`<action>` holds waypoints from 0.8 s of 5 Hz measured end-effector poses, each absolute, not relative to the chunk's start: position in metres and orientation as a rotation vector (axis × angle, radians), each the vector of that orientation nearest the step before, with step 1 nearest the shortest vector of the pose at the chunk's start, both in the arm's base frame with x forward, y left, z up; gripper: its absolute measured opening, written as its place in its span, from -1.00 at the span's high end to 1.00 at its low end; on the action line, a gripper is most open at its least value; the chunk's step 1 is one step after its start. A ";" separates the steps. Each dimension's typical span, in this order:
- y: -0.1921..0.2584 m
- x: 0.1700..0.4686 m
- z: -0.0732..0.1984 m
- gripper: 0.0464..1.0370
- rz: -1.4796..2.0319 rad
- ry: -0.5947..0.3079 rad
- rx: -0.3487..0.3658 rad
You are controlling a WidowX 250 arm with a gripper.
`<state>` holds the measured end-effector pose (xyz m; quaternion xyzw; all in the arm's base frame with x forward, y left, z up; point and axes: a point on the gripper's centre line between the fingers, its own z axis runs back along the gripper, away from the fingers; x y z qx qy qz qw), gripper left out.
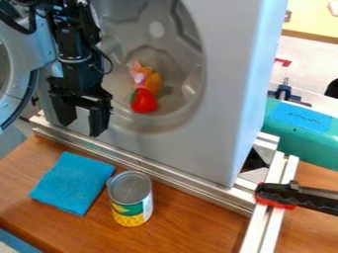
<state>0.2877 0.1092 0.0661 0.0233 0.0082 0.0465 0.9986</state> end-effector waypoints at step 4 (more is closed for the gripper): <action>0.090 0.333 0.071 -0.93 -0.084 -0.153 0.077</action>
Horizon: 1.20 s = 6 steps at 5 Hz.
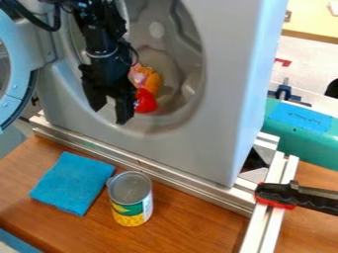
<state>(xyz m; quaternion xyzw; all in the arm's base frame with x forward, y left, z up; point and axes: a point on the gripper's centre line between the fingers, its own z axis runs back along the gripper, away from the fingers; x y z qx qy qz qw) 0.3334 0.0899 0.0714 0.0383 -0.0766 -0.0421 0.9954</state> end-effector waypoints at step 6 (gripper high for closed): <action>0.086 0.380 0.050 -0.93 -0.157 -0.166 0.071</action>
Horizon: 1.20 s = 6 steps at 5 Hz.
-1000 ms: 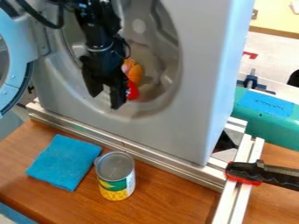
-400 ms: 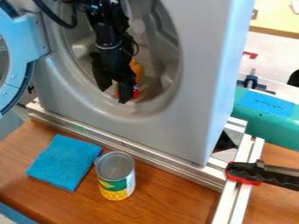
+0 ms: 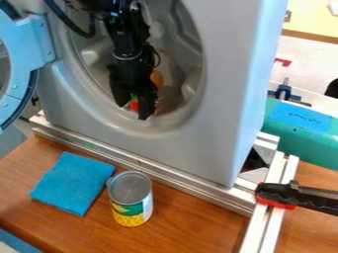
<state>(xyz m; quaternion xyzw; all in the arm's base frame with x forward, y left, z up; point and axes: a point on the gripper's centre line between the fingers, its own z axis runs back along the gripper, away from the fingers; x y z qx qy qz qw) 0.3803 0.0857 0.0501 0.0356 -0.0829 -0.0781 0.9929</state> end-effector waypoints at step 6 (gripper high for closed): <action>0.076 0.342 0.086 -0.40 -0.042 -0.195 0.062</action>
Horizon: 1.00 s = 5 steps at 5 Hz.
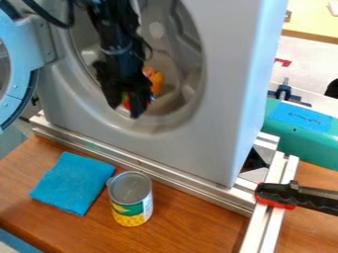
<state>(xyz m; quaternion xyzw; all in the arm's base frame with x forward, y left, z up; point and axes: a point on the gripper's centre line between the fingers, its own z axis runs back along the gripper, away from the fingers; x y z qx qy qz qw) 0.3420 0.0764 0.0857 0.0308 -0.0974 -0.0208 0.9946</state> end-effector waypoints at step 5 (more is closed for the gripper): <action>0.098 0.183 0.025 -0.40 0.123 0.333 0.158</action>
